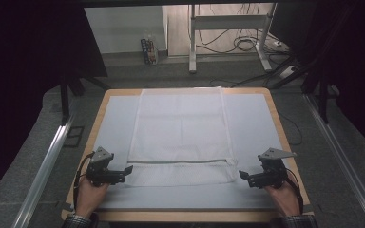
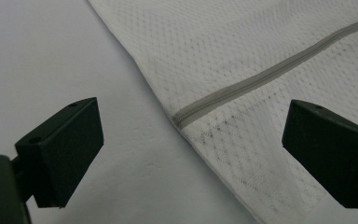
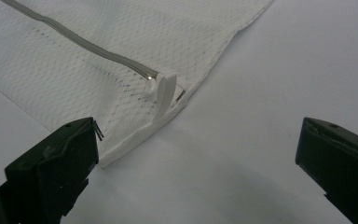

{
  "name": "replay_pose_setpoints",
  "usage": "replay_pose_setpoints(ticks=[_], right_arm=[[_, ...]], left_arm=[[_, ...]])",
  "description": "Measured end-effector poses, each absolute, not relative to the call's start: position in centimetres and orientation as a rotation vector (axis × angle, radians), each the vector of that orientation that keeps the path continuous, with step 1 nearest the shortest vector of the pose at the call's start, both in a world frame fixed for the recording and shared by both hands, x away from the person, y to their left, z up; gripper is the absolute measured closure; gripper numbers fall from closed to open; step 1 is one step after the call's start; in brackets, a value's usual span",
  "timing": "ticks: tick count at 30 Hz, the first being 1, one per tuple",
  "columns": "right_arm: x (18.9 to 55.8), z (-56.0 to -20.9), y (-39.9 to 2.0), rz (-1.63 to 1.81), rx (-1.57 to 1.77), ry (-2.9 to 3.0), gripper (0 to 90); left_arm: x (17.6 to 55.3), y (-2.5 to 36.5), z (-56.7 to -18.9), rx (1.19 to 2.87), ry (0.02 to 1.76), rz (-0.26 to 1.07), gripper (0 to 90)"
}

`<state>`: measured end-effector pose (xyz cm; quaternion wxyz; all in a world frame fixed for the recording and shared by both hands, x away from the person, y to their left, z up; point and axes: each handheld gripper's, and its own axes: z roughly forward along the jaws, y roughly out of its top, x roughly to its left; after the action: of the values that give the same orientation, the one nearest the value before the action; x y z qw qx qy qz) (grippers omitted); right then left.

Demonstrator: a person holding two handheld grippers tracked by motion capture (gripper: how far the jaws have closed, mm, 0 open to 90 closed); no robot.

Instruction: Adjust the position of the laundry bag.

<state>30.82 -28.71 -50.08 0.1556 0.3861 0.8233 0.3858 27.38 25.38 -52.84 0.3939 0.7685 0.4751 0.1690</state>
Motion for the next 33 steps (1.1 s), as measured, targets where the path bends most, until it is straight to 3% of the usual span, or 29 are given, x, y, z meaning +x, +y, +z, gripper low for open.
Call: replay_pose_setpoints(ticks=[15, 22, 33], right_arm=[[30.9, -50.2, -28.7, 1.172, 1.131, 2.331, 0.0], [31.0, -50.1, -28.5, 1.197, 1.136, 2.311, 0.0], [31.4, -50.0, -27.7, 1.204, 1.133, 2.279, 0.0]], left_arm=[[27.4, 25.0, -53.0, 1.979, 1.179, 0.439, 4.5], [26.8, 24.5, -52.9, 2.003, 1.091, 0.592, 4.7], [27.0, 24.8, -52.9, 1.981, 1.115, 0.546, 5.3]])
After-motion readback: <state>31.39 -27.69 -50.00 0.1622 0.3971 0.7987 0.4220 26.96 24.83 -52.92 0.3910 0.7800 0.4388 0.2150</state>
